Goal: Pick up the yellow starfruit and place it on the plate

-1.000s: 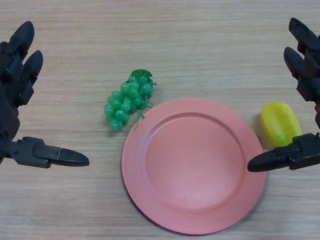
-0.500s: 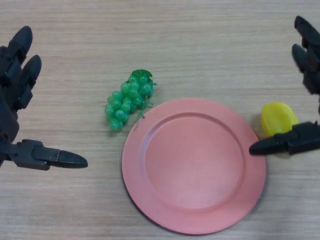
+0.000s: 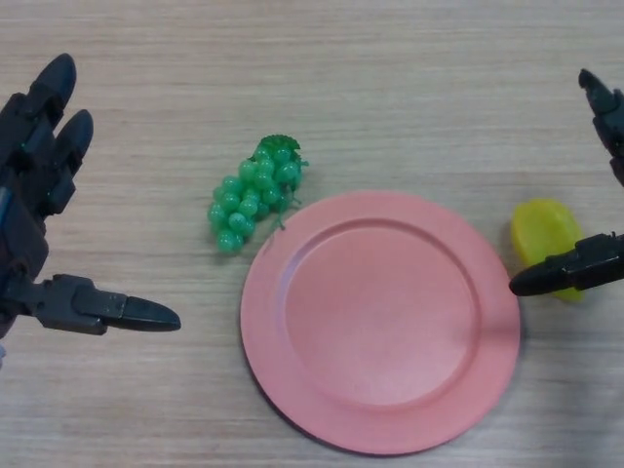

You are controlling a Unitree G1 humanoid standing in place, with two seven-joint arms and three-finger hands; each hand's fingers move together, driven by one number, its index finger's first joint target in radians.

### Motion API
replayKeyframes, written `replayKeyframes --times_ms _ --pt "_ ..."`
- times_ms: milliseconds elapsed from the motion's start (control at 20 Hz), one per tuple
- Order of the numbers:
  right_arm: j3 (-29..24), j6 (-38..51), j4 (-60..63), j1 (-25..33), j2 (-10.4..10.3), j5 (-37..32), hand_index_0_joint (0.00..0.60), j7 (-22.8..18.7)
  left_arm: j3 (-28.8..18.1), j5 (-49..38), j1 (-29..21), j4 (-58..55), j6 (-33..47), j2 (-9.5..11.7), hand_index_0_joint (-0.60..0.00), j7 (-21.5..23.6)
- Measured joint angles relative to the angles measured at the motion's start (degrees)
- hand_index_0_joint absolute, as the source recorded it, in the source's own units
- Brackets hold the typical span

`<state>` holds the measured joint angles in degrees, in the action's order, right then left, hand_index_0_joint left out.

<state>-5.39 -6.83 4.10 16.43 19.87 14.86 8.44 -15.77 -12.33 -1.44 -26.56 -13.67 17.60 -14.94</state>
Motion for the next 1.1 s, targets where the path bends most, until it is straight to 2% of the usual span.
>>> replayKeyframes --times_ms 100,550,650,700,750,800,900,1000,1100 --pt "0.07 1.04 4.11 1.25 0.34 4.63 0.000 -0.06 0.00 -0.03 -0.01 -0.01 0.00 0.00 0.000 0.03" --pt "1.86 8.54 19.44 4.89 0.79 5.71 0.000 -3.11 -0.02 -0.02 -0.29 0.11 0.00 0.02 0.000 0.89" --pt "1.87 11.05 22.95 5.72 0.89 7.89 0.000 -3.77 -0.02 -0.03 -0.28 0.13 0.00 0.02 0.000 0.92" --pt "1.89 11.26 23.75 5.86 0.91 7.88 0.150 -3.77 -0.03 -0.03 -0.25 0.13 0.00 0.02 0.000 0.92" --pt "1.88 11.77 24.41 5.98 0.95 7.88 0.250 -3.80 -0.03 -0.03 -0.25 0.13 0.00 0.02 0.000 0.92" --pt "1.91 12.75 25.39 6.16 1.12 7.88 0.400 -3.83 -0.03 -0.03 -0.25 0.14 0.00 0.02 0.000 0.92" --pt "2.16 15.87 29.62 7.28 1.72 9.16 0.600 -5.44 -0.05 -0.02 -0.26 0.68 0.02 0.06 0.000 0.92" --pt "3.76 19.25 33.95 8.41 2.85 14.57 0.600 -8.70 -0.05 0.02 -0.26 1.20 0.01 0.11 0.000 0.95" --pt "4.39 24.47 36.07 9.30 4.14 22.05 0.600 -9.56 -0.05 0.02 -0.28 1.20 0.01 0.19 0.000 0.96"
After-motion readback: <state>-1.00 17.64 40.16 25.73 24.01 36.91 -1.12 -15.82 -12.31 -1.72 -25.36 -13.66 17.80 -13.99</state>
